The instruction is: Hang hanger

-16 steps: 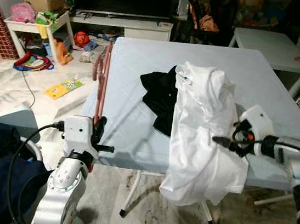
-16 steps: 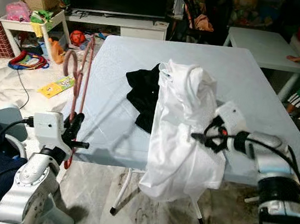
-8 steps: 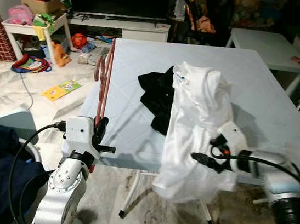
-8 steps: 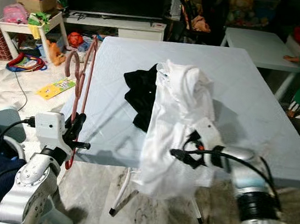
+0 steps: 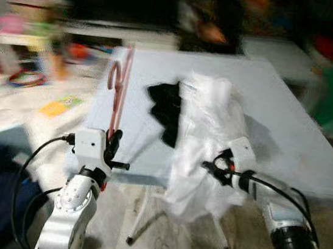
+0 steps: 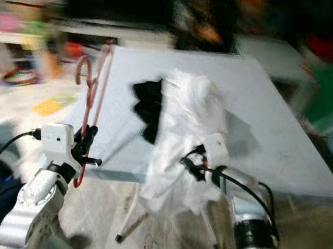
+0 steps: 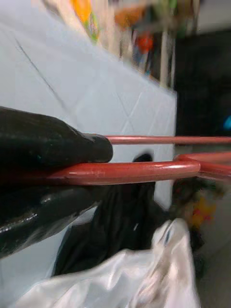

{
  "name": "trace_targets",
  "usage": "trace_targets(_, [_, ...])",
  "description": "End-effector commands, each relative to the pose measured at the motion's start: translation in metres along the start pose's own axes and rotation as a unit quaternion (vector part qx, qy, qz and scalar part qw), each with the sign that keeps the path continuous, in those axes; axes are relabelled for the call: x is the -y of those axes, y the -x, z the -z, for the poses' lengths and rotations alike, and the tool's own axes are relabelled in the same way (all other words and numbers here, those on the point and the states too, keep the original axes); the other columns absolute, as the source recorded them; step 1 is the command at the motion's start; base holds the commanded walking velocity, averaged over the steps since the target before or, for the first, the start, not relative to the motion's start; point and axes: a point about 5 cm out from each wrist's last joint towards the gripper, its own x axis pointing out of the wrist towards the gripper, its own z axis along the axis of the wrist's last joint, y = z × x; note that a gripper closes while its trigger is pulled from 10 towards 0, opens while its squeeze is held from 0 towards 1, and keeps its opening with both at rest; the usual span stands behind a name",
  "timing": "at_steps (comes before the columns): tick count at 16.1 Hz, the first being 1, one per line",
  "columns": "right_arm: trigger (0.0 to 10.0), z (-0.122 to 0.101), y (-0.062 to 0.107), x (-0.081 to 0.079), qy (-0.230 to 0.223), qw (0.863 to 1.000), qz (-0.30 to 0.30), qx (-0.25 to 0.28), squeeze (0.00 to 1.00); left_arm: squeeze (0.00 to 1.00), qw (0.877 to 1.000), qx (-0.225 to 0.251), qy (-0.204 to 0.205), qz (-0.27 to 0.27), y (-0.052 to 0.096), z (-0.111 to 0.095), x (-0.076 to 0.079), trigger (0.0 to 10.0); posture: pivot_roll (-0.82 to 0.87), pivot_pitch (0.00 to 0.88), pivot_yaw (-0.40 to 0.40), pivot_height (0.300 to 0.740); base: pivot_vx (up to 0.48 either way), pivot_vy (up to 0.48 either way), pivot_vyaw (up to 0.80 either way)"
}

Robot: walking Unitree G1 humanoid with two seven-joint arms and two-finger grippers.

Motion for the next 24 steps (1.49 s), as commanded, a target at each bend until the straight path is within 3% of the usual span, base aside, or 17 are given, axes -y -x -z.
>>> trace_targets(1, [0.0,0.006,0.000,0.008,-0.029,0.999,0.040,-0.004,0.00,0.00,1.000,0.000,-0.001,-0.002,-0.001,-0.002,-0.002,10.0,-0.08,0.000,0.042,0.740,0.000,0.000,0.00])
trace_targets(5, [0.0,-0.010,-0.005,0.013,-0.068,0.995,0.072,0.032,0.00,0.00,1.000,0.000,0.016,-0.010,-0.001,-0.004,-0.006,10.0,-0.07,0.000,0.031,0.740,0.000,0.000,0.00])
trace_targets(8, [0.0,-0.020,-0.013,0.005,-0.084,0.993,0.065,0.051,0.00,0.00,1.000,-0.001,0.015,-0.011,-0.001,-0.003,-0.005,10.0,-0.06,0.000,0.028,0.740,0.000,0.000,0.00])
trace_targets(11, [0.0,-0.065,-0.032,-0.011,-0.140,0.981,0.078,0.106,0.00,0.00,1.000,-0.001,0.015,-0.011,-0.003,-0.004,-0.003,10.0,-0.05,0.000,0.025,0.740,0.000,0.000,0.00])
trace_targets(12, [0.0,-0.071,-0.034,-0.012,-0.145,0.980,0.082,0.111,0.00,0.00,1.000,-0.001,0.015,-0.011,-0.003,-0.004,-0.002,10.0,-0.05,0.000,0.023,0.740,0.000,0.000,0.00])
trace_targets(14, [0.0,-0.113,-0.036,-0.018,-0.171,0.969,0.097,0.152,0.00,0.00,1.000,0.006,0.015,-0.021,-0.004,-0.006,-0.003,10.0,-0.03,0.000,0.001,0.740,0.000,0.000,0.00])
trace_targets(16, [0.0,-0.132,-0.034,-0.020,-0.182,0.963,0.105,0.171,0.00,0.00,0.999,0.008,0.015,-0.032,-0.003,-0.006,-0.006,10.0,-0.02,0.000,-0.014,0.740,0.000,0.000,0.00])
trace_targets(18, [0.0,-0.156,-0.030,-0.022,-0.167,0.961,0.100,0.197,0.00,0.00,0.999,0.010,0.016,-0.044,0.001,-0.006,-0.008,10.0,0.00,0.000,-0.037,0.740,0.000,0.000,0.00])
trace_targets(20, [0.0,-0.162,-0.028,-0.020,-0.167,0.959,0.102,0.204,0.00,0.00,0.998,0.011,0.018,-0.057,0.003,-0.005,-0.012,10.0,0.00,0.000,-0.040,0.740,0.000,0.000,0.00])
trace_targets(21, [0.0,-0.179,-0.023,-0.019,-0.154,0.957,0.106,0.224,0.00,0.00,0.998,0.011,0.020,-0.060,0.001,-0.006,-0.013,10.0,0.00,0.000,-0.042,0.740,0.000,0.000,0.00])
trace_targets(22, [0.0,-0.195,-0.017,-0.019,-0.156,0.950,0.108,0.249,0.00,0.00,0.998,0.015,0.018,-0.057,-0.002,-0.007,-0.012,10.0,-0.01,0.000,-0.042,0.740,0.000,0.000,0.00])
trace_targets(24, [0.0,-0.241,0.008,-0.012,-0.153,0.923,0.131,0.327,0.00,0.00,0.998,0.025,0.012,-0.060,-0.005,-0.011,-0.012,10.0,-0.01,0.000,-0.042,0.740,0.000,0.000,0.00])
